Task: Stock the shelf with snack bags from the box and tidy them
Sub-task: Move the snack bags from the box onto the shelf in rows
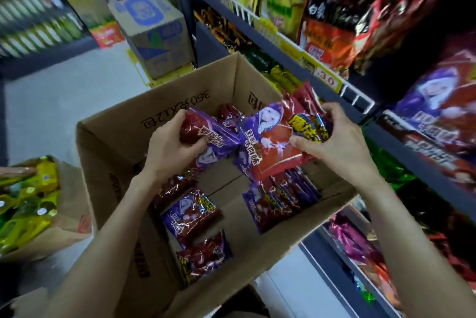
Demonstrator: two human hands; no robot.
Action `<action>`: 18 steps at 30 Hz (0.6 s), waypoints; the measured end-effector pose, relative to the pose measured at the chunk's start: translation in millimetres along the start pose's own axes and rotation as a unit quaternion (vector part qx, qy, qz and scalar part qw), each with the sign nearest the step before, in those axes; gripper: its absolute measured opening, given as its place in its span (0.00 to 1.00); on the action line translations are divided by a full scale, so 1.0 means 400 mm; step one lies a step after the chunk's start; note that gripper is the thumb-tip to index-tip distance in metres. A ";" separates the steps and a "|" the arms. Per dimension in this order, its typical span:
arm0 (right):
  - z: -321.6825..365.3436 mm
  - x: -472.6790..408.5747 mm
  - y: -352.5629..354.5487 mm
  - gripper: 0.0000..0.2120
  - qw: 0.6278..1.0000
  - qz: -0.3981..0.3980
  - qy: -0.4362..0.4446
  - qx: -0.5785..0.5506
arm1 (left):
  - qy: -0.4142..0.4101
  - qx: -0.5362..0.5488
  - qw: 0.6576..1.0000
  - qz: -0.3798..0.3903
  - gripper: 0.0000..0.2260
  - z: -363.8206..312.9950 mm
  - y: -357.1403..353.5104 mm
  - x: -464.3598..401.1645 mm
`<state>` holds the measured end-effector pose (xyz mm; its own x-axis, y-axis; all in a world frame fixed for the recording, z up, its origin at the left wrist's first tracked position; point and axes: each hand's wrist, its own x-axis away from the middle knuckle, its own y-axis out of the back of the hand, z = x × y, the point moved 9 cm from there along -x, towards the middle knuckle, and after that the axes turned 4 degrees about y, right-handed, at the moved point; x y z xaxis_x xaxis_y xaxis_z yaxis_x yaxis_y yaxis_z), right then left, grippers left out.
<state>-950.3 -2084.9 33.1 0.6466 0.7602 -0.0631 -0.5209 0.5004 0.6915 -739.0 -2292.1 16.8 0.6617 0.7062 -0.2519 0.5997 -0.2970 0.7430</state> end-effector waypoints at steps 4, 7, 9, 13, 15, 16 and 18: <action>-0.064 0.060 0.175 0.23 0.996 -0.066 -0.013 -0.054 | -0.019 0.074 0.997 -0.006 0.11 -0.165 0.003 0.003; -0.109 0.134 0.304 0.25 0.993 -0.103 -0.013 -0.049 | -0.039 0.113 0.993 -0.017 0.15 -0.287 -0.011 0.013; -0.140 0.211 0.400 0.28 0.991 -0.121 -0.009 -0.050 | -0.054 0.154 0.986 -0.023 0.15 -0.385 -0.030 0.029; -0.226 0.389 0.578 0.30 0.985 -0.165 -0.015 -0.042 | -0.066 0.258 0.964 -0.005 0.09 -0.571 -0.104 0.077; -0.266 0.476 0.661 0.30 0.982 -0.185 -0.022 -0.042 | -0.069 0.303 0.950 0.018 0.08 -0.660 -0.159 0.107; -0.285 0.520 0.702 0.30 0.980 -0.195 -0.028 -0.041 | -0.066 0.320 0.944 0.033 0.09 -0.706 -0.188 0.124; -0.325 0.606 0.776 0.32 0.974 -0.217 -0.047 -0.038 | -0.062 0.343 0.935 0.066 0.12 -0.793 -0.245 0.159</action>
<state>-1027.7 -1691.5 138.9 0.8620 0.4296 -0.2692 -0.2234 0.7985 0.5590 -898.5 -2014.2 124.6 0.7712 0.5679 -0.2877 0.6293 -0.7483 0.2099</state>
